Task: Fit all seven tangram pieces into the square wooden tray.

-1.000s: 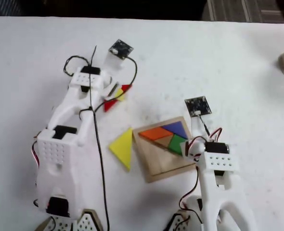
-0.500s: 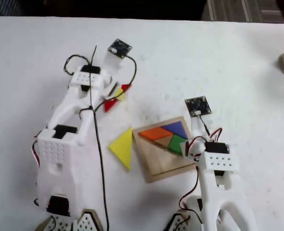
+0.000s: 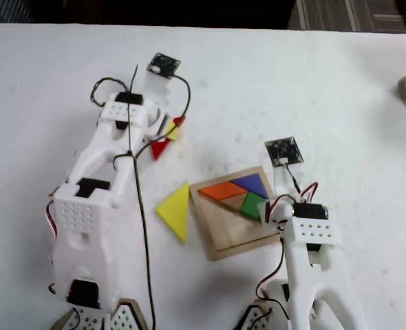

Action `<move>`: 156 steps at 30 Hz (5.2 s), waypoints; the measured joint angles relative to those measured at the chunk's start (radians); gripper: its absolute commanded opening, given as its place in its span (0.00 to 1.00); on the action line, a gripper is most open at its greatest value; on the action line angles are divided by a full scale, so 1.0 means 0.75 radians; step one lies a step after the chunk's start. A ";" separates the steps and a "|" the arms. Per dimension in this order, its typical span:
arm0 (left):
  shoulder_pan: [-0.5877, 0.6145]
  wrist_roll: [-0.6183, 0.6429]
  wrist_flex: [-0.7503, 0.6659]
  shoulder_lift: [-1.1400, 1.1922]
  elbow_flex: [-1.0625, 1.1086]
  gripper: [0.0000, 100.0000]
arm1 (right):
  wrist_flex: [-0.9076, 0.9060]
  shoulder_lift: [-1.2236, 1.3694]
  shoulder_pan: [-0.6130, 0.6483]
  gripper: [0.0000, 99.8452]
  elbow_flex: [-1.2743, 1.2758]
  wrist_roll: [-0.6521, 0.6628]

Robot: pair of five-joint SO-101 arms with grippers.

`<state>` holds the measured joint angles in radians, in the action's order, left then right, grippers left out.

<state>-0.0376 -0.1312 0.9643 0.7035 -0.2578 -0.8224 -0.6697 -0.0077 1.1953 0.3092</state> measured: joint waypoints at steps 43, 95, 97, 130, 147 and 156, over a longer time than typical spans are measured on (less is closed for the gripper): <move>0.110 0.276 0.051 0.000 0.010 0.26 | 0.008 0.000 0.000 0.02 0.000 0.004; 0.131 -0.215 0.358 0.460 -0.781 0.21 | 0.039 0.000 0.002 0.02 0.002 0.004; 0.121 -0.260 0.417 0.499 -0.861 0.11 | 0.039 0.000 0.000 0.02 0.002 0.004; 0.217 -0.055 1.056 0.327 -0.624 0.08 | 0.055 0.000 0.004 0.02 0.002 0.004; 0.141 -0.047 0.841 0.098 -0.194 0.02 | 0.055 0.000 0.006 0.02 0.002 0.004; 0.131 0.057 0.867 0.104 -0.258 0.02 | 0.055 0.000 0.004 0.02 0.002 0.004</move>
<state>0.0606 -0.0882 1.6149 0.7818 -0.4511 -0.7810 -0.6697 -0.0046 1.1968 0.3122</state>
